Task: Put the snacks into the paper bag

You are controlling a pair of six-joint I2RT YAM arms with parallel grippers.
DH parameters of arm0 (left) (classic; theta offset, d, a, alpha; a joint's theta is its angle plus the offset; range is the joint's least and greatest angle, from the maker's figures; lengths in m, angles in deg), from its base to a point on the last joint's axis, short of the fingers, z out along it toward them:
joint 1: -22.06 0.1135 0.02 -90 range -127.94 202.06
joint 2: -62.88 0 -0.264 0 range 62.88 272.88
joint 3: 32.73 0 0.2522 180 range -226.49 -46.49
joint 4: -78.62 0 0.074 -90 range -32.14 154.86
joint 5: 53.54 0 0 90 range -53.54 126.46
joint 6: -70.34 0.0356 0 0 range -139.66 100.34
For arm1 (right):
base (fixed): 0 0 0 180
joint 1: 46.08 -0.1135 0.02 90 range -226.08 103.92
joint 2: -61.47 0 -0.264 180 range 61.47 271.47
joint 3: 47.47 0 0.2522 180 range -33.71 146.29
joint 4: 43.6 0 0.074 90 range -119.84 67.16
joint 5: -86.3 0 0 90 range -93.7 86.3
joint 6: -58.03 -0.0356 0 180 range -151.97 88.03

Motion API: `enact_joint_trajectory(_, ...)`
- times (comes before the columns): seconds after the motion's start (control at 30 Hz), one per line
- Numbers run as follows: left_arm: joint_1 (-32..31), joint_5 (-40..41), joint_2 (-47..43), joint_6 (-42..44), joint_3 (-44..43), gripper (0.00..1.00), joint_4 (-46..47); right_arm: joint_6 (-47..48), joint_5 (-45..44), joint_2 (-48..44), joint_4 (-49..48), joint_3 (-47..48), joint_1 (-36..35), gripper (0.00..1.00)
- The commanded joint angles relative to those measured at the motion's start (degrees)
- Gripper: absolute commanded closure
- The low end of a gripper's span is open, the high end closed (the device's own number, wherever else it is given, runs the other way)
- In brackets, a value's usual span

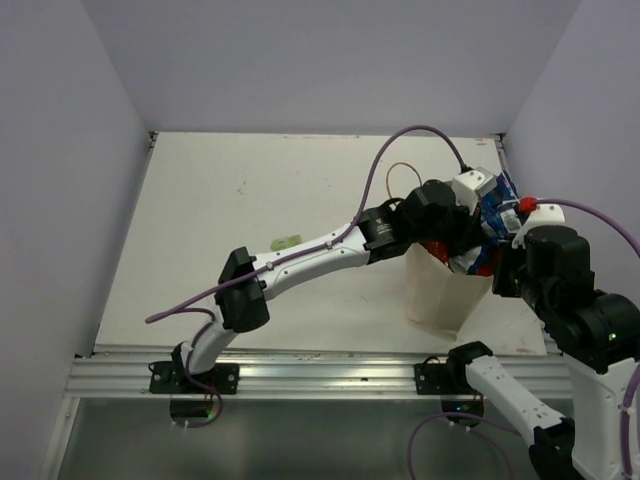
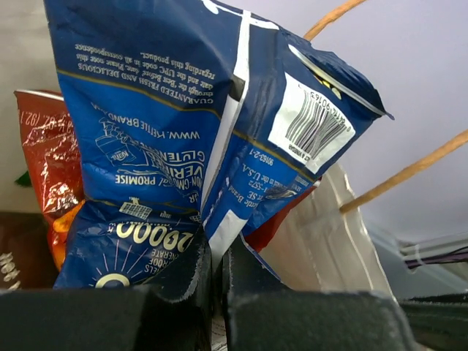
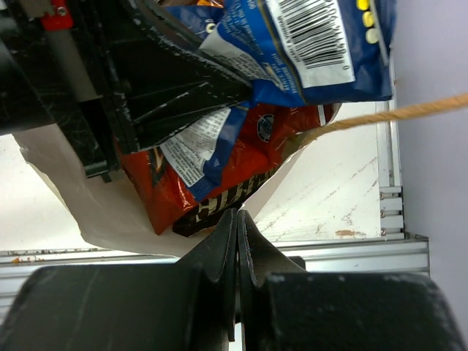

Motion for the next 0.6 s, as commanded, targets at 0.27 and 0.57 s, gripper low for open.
enact_joint_trajectory(0.27,-1.33,12.84,-1.76,4.13,-7.40,1.00,-28.99,1.22,-0.87,0.07,-0.57,2.03,-0.34,1.00)
enact_joint_trajectory(0.57,-1.33,8.81,-0.09,2.98,-8.63,1.00,-30.49,1.04,-0.26,-0.11,-0.39,2.47,-0.34,1.00)
